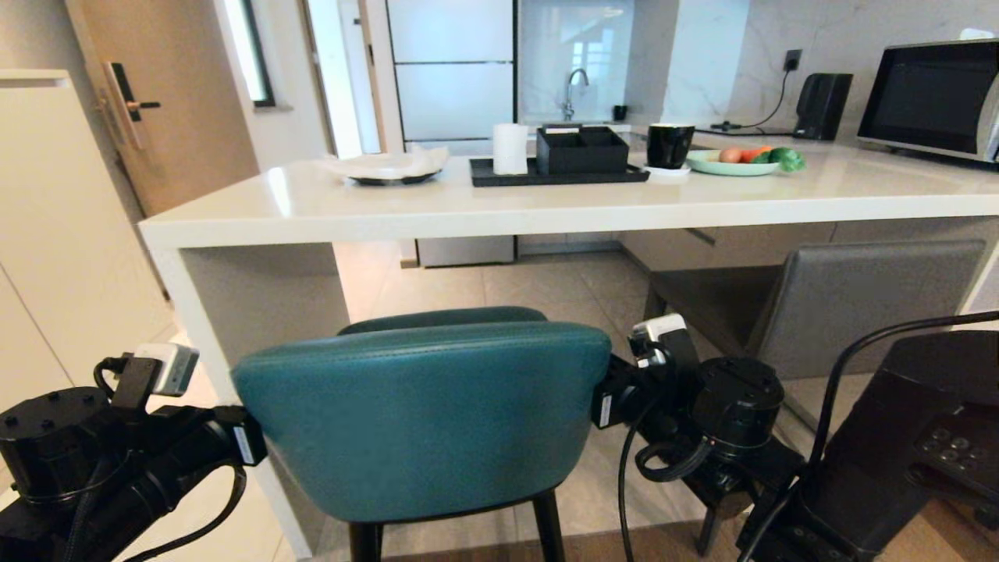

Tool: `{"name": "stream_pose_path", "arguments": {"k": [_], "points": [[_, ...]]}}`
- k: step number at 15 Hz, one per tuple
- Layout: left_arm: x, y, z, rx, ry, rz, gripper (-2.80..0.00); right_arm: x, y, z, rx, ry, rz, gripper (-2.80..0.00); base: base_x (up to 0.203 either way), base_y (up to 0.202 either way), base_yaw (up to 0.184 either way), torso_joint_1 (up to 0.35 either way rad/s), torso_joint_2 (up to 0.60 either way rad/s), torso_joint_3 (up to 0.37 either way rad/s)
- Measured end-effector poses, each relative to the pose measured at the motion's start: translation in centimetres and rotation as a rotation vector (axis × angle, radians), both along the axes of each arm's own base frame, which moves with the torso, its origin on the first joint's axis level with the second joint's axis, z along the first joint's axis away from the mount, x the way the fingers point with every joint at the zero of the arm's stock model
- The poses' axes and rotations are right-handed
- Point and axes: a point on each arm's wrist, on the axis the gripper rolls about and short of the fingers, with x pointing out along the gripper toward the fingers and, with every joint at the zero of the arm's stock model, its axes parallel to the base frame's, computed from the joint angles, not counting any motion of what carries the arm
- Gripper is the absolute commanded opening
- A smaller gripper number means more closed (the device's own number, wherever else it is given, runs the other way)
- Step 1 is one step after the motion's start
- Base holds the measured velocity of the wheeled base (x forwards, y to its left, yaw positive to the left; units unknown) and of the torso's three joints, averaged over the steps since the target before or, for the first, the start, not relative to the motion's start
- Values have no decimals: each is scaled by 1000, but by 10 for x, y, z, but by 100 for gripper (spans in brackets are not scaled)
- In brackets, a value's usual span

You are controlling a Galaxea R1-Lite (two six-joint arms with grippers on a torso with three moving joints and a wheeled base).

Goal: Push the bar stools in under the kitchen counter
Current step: Pull the blue chair out from under the dining table

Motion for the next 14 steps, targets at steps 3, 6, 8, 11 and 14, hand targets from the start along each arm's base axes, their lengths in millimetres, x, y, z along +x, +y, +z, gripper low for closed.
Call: {"name": "stream_pose_path", "arguments": {"k": [3, 6, 8, 11, 14], "points": [[-1, -1, 0, 0, -1, -3, -280, 0, 0, 0, 0, 0, 0, -280, -195, 0, -1, 2, 2, 1], [-3, -1, 1, 0, -3, -7, -280, 0, 0, 0, 0, -1, -7, -280, -191, 0, -2, 2, 0, 2], [-4, -2, 2, 0, -4, -9, -280, 0, 0, 0, 1, -1, -7, -280, -195, 0, 0, 6, 3, -1], [-4, -2, 2, 0, -7, -9, -280, -1, 1, 0, 1, -2, -6, -280, -197, 0, -2, 2, 0, -1], [-5, -1, 2, 0, -5, -9, -280, -1, 1, 1, 2, -3, -5, -280, -188, 0, -2, 2, 3, 6]]}}
